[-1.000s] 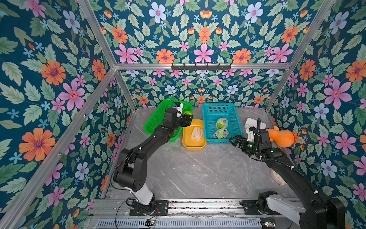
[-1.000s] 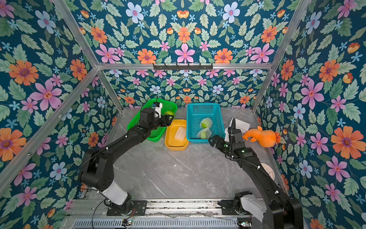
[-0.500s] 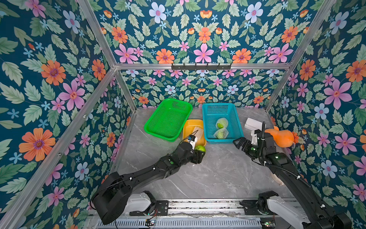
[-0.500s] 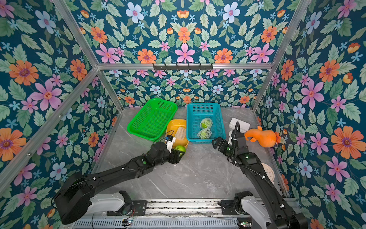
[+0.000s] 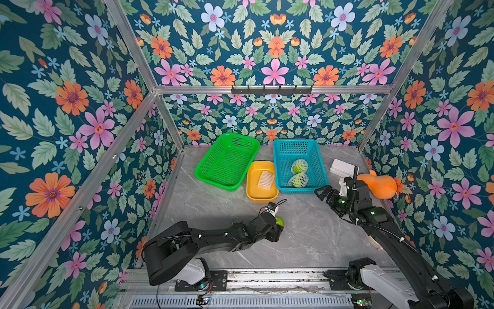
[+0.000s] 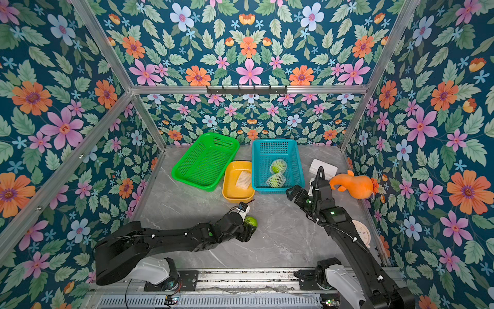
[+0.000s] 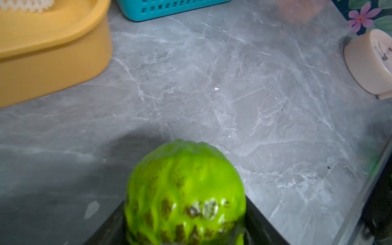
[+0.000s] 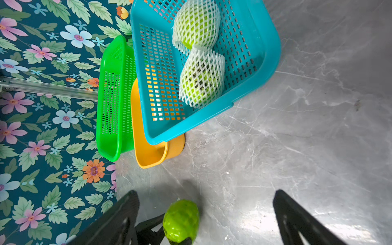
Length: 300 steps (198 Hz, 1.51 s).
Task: Sleeve custard apples in foam nets
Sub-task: Place the custard apple at the center of the board.
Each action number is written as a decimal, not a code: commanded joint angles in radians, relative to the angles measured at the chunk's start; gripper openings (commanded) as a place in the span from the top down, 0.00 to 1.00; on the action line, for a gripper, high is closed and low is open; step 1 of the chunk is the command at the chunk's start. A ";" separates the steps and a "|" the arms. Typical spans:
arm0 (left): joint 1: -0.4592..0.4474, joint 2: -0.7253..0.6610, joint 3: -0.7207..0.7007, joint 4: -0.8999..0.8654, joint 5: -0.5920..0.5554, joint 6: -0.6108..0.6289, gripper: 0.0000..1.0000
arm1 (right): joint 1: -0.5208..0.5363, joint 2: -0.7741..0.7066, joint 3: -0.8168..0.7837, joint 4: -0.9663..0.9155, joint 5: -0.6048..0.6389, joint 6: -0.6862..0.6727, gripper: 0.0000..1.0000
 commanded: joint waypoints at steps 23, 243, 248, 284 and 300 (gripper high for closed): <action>-0.018 0.054 0.024 -0.002 -0.030 0.036 0.29 | 0.011 0.007 -0.012 0.010 -0.002 -0.002 0.01; 0.295 -0.448 -0.204 -0.089 -0.203 -0.062 0.00 | 0.459 0.423 0.414 -0.044 0.257 -0.172 0.01; 0.311 -0.459 -0.210 -0.082 -0.211 -0.060 0.00 | 0.473 0.450 0.436 -0.054 0.264 -0.178 0.03; 0.420 -0.531 -0.236 -0.020 -0.259 -0.066 0.00 | 0.543 0.644 0.601 -0.079 0.255 -0.211 0.16; 0.470 -0.537 -0.245 0.033 -0.215 -0.066 0.00 | 0.553 0.755 0.685 -0.106 0.245 -0.214 0.22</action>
